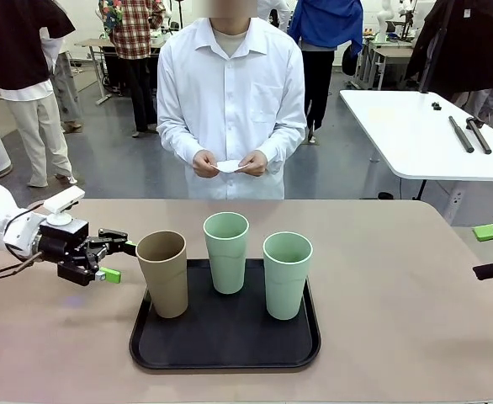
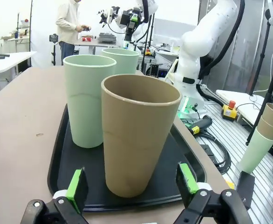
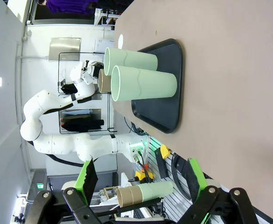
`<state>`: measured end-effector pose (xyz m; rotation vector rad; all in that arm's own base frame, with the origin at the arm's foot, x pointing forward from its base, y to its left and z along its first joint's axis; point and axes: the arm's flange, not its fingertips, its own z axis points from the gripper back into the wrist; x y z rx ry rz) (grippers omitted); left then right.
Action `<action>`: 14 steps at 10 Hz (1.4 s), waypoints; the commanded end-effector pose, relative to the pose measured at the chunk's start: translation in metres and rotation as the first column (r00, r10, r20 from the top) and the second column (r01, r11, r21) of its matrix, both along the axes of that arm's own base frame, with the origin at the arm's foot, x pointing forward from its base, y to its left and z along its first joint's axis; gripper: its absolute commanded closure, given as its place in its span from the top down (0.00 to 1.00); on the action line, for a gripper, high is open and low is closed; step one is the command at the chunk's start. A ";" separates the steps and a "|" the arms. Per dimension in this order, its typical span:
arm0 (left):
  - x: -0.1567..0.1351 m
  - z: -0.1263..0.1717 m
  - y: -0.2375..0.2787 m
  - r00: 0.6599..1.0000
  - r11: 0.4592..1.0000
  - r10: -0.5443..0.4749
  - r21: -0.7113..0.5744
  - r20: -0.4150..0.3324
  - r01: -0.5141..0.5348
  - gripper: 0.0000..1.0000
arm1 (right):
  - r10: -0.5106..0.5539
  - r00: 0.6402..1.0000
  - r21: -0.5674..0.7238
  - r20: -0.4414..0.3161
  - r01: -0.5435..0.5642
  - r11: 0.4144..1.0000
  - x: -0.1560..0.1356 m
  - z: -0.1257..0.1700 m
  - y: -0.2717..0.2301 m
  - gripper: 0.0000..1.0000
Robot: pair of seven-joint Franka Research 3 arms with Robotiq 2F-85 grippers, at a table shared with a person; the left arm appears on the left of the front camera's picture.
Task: Place coasters on the table and set cups on them.
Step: Pick up one Reusable plastic cup and place it on a coaster set by the human.
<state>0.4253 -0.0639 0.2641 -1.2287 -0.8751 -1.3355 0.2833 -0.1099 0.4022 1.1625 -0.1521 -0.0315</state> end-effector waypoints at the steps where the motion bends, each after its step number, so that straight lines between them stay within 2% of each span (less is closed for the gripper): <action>1: 0.006 -0.004 -0.007 1.000 0.999 0.015 -0.031 0.012 -0.014 1.00 | 0.000 1.000 0.014 0.005 0.000 1.000 0.001 0.000 0.000 1.00; 3: 0.005 -0.008 -0.017 1.000 0.999 -0.009 -0.042 0.004 0.009 1.00 | 0.000 1.000 0.014 0.005 0.000 1.000 0.001 0.000 0.000 1.00; 8: 0.012 -0.014 -0.041 0.998 0.998 -0.013 -0.056 0.063 0.017 1.00 | 0.000 1.000 0.014 0.005 0.000 1.000 0.001 0.000 0.000 1.00; 14: 0.012 -0.028 -0.064 0.998 0.998 -0.064 -0.028 0.028 0.064 1.00 | 0.000 1.000 0.014 0.005 0.000 1.000 0.001 0.000 0.000 1.00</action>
